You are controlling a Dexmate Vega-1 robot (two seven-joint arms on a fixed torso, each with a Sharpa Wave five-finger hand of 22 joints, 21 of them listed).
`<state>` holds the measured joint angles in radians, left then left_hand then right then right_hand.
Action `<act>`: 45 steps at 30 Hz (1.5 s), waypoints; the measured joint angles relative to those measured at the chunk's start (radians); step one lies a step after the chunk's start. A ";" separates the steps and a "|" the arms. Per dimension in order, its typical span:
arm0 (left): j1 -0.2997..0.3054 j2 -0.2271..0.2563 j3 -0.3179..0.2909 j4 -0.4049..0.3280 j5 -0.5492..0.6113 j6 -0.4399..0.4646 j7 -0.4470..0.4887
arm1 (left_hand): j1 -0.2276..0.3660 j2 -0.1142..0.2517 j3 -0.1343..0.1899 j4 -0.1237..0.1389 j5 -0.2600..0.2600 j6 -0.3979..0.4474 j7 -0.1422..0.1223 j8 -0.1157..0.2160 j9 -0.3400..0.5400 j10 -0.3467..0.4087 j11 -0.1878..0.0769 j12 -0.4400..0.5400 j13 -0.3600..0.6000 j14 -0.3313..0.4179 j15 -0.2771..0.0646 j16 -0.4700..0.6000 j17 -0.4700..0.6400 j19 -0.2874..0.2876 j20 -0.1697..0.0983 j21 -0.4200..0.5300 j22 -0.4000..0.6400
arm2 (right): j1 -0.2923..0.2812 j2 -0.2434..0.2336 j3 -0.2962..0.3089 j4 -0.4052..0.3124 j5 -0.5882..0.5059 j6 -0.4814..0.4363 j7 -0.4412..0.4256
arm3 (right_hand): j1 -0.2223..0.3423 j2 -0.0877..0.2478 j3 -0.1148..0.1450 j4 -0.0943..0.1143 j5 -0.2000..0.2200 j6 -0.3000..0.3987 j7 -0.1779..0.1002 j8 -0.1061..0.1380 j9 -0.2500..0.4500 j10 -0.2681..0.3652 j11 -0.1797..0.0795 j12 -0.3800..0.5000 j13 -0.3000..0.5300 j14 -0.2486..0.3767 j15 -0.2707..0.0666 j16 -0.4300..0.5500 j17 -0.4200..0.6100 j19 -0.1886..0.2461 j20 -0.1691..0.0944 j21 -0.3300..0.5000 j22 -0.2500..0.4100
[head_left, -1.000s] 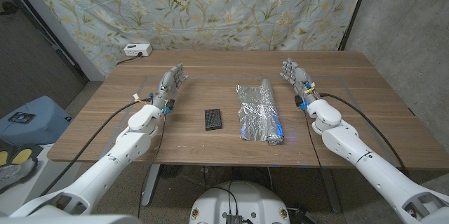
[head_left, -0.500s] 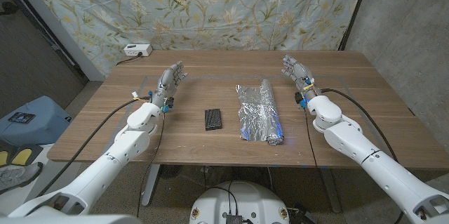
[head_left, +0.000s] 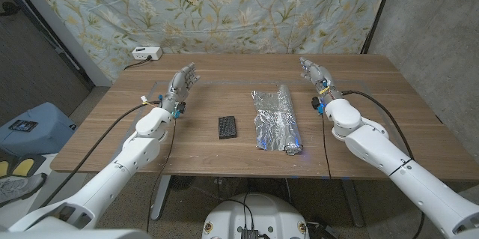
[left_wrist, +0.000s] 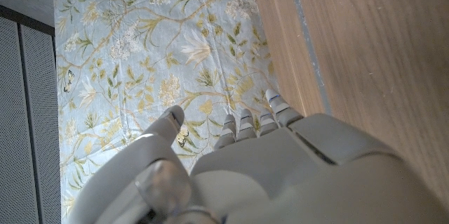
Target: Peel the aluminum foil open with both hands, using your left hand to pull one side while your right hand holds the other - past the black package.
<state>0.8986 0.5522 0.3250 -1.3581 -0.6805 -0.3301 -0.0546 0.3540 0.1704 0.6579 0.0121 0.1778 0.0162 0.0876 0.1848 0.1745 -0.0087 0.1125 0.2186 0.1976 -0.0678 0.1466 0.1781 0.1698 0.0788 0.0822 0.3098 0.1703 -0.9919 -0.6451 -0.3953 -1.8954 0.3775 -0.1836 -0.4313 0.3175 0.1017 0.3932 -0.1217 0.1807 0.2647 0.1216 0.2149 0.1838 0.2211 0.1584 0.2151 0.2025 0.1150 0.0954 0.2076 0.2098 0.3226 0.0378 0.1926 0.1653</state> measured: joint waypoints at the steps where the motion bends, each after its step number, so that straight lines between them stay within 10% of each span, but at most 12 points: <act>1: -0.001 0.000 0.001 0.001 0.000 0.000 0.000 | 0.003 -0.003 0.000 0.000 0.000 0.000 0.000 0.000 0.000 0.000 0.000 0.000 0.000 0.000 0.000 0.000 0.000 0.000 0.000 0.000 0.000 | 0.000 0.000 0.000 0.000 -0.003 -0.016 -0.008 | 0.000 0.000 0.000 0.000 0.000 0.000 0.000 0.000 0.000 0.000 0.000 0.000 0.000 0.003 0.003 0.000 -0.001 0.002 0.003 0.000 0.000; 19: -0.007 0.001 0.004 0.011 0.007 -0.025 -0.026 | 0.007 0.001 0.000 -0.014 0.004 0.009 0.002 0.000 0.000 0.000 0.000 0.004 0.000 0.004 0.004 0.000 0.000 0.004 0.004 -0.005 0.000 | -0.011 -0.025 -0.029 -0.203 -0.059 -0.282 -0.111 | 0.038 0.004 0.013 -0.026 0.000 0.018 0.018 0.000 0.000 0.000 0.018 0.000 0.000 0.016 0.027 0.000 -0.001 0.004 0.029 0.000 0.005; 31: 0.003 0.006 0.000 0.006 0.000 -0.038 -0.039 | 0.011 0.005 -0.004 -0.018 0.004 0.011 0.000 0.000 0.000 0.005 0.005 0.004 0.000 0.004 0.004 0.000 0.000 0.007 0.007 -0.008 0.005 | 0.011 -0.018 -0.069 -0.291 -0.098 -0.446 -0.155 | 0.181 -0.023 0.039 -0.069 0.000 0.025 0.025 0.000 0.000 0.021 0.050 0.000 -0.003 0.037 0.077 0.005 -0.005 0.027 0.082 0.004 0.005; 45: 0.007 0.017 -0.008 0.006 -0.011 -0.047 -0.065 | 0.020 0.003 -0.004 -0.026 0.004 0.016 0.005 0.000 0.000 0.005 0.005 0.004 0.000 0.003 0.003 0.000 0.000 0.007 0.007 -0.015 0.005 | 0.069 0.008 -0.126 -0.383 -0.128 -0.693 -0.185 | 0.253 -0.069 0.022 -0.041 0.000 -0.005 0.019 -0.021 0.005 0.001 0.059 -0.012 0.005 0.022 0.116 -0.001 0.002 0.020 0.152 0.004 0.005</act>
<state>0.9056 0.5692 0.3168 -1.3520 -0.6910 -0.3771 -0.1194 0.3740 0.1734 0.6538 -0.0141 0.1818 0.0322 0.0928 0.1847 0.1743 -0.0035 0.1179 0.2223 0.1975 -0.0644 0.1500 0.1781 0.1697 0.0859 0.0894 0.2943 0.1749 -0.9230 -0.6375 -0.5212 -2.2783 0.2498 -0.8771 -0.6163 0.5705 0.0329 0.4153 -0.1625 0.1807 0.2593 0.1403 0.1943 0.1888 0.2222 0.2177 0.2032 0.2071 0.1375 0.2117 0.2068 0.2115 0.3422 0.1899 0.1967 0.1702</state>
